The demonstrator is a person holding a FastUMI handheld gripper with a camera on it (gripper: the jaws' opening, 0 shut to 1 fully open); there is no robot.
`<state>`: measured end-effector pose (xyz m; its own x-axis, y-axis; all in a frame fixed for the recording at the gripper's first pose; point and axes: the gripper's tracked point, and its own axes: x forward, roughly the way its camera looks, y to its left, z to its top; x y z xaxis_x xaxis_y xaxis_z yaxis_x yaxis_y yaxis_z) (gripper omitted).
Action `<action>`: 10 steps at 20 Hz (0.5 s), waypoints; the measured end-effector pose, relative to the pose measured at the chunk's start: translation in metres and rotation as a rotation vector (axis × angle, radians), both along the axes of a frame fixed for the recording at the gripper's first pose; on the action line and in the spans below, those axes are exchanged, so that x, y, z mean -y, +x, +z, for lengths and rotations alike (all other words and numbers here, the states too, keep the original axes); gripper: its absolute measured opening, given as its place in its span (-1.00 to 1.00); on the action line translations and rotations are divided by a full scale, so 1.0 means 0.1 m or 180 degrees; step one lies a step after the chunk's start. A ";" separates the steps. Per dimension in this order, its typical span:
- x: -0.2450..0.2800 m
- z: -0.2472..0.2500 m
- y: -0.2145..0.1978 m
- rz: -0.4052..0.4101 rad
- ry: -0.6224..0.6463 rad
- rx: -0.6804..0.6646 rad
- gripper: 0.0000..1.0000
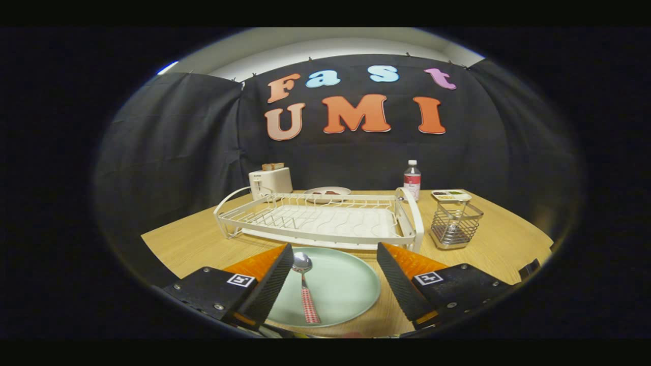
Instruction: Take the plate from the dish rack, then take the spoon from the basket and place it into the plate.
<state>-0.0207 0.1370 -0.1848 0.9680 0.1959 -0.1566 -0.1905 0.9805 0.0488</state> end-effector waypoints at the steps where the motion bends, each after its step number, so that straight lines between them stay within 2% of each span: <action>1: 0.09 0.05 0.02 -0.0047 -0.0007 0.0012 0.95; 7: 0.70 0.49 0.06 -0.0261 0.0033 0.0137 0.95; 10: 1.13 0.77 0.07 -0.0471 -0.0078 0.0248 0.95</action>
